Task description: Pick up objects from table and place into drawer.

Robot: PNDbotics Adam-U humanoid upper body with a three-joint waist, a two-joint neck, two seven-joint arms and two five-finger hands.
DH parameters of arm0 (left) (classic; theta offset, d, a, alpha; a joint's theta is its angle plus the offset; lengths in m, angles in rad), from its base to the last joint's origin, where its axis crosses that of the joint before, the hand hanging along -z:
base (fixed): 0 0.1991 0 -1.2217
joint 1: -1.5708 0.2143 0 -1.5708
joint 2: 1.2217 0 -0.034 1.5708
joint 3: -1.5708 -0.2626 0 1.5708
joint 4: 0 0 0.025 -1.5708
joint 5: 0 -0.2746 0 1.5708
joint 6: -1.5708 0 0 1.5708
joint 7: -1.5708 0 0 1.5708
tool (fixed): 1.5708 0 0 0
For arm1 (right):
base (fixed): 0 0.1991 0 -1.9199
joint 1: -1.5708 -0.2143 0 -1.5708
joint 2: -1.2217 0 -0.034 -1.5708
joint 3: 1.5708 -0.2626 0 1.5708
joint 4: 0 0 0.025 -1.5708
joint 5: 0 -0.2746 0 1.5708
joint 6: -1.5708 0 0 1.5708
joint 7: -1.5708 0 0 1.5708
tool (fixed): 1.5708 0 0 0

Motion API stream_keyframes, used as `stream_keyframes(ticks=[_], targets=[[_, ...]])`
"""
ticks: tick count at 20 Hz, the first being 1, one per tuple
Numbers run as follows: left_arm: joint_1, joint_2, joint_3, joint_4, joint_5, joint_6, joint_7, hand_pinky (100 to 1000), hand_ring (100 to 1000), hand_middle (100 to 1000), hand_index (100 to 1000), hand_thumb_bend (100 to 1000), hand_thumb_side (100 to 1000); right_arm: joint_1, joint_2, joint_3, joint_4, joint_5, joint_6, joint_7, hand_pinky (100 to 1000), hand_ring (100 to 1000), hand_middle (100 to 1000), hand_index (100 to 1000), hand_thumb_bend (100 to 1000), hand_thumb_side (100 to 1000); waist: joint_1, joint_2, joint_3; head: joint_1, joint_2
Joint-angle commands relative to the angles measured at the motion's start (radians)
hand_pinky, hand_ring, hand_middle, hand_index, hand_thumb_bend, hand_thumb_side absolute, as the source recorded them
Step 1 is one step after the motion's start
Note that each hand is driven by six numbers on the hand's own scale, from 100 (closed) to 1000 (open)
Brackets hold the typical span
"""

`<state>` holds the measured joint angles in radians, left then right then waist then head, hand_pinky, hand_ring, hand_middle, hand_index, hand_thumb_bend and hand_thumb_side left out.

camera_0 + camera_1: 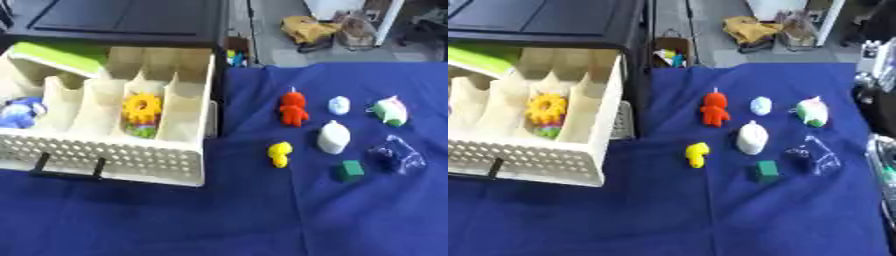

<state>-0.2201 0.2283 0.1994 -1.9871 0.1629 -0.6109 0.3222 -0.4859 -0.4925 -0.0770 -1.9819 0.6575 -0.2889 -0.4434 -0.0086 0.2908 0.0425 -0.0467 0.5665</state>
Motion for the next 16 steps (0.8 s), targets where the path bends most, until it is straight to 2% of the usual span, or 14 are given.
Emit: stream_keyframes(ticks=[1,3,5,8,13,16], targets=[[0.002,0.024,-0.005,-0.013,0.003,0.001,-0.007,443,628,627,848,281,1000,-0.044,-0.068,0.026,-0.008,-0.001,0.029,0.038,722,752,688,861,187,972,-0.005,-0.032,0.002,-0.009,0.019],[0.004,0.024,-0.006,-0.013,0.005,0.001,-0.007,443,628,627,848,281,1000,-0.085,-0.109,0.067,0.017,0.023,0.055,0.065,722,752,688,861,187,972,-0.002,-0.034,0.001,-0.012,0.024],[0.008,0.025,-0.007,-0.013,0.007,0.001,-0.008,443,627,627,848,282,1000,-0.129,-0.153,0.11,0.051,0.044,0.082,0.092,730,768,713,872,253,978,-0.001,-0.04,-0.001,-0.027,0.037],[0.012,0.026,-0.01,-0.013,0.013,0.002,-0.011,443,627,627,848,281,1000,-0.196,-0.22,0.177,0.115,0.081,0.123,0.133,733,776,731,886,279,985,0.001,-0.049,0.001,-0.045,0.048],[0.017,0.025,-0.016,-0.013,0.021,0.004,-0.019,443,627,627,847,282,1000,-0.295,-0.328,0.285,0.227,0.093,0.193,0.202,743,804,775,909,306,986,0.003,-0.058,0.014,-0.068,0.048],[0.021,0.026,-0.018,-0.013,0.025,0.003,-0.023,443,627,628,847,283,1000,-0.338,-0.364,0.346,0.296,0.112,0.228,0.245,752,819,797,914,318,976,0.002,-0.063,0.02,-0.074,0.046]])
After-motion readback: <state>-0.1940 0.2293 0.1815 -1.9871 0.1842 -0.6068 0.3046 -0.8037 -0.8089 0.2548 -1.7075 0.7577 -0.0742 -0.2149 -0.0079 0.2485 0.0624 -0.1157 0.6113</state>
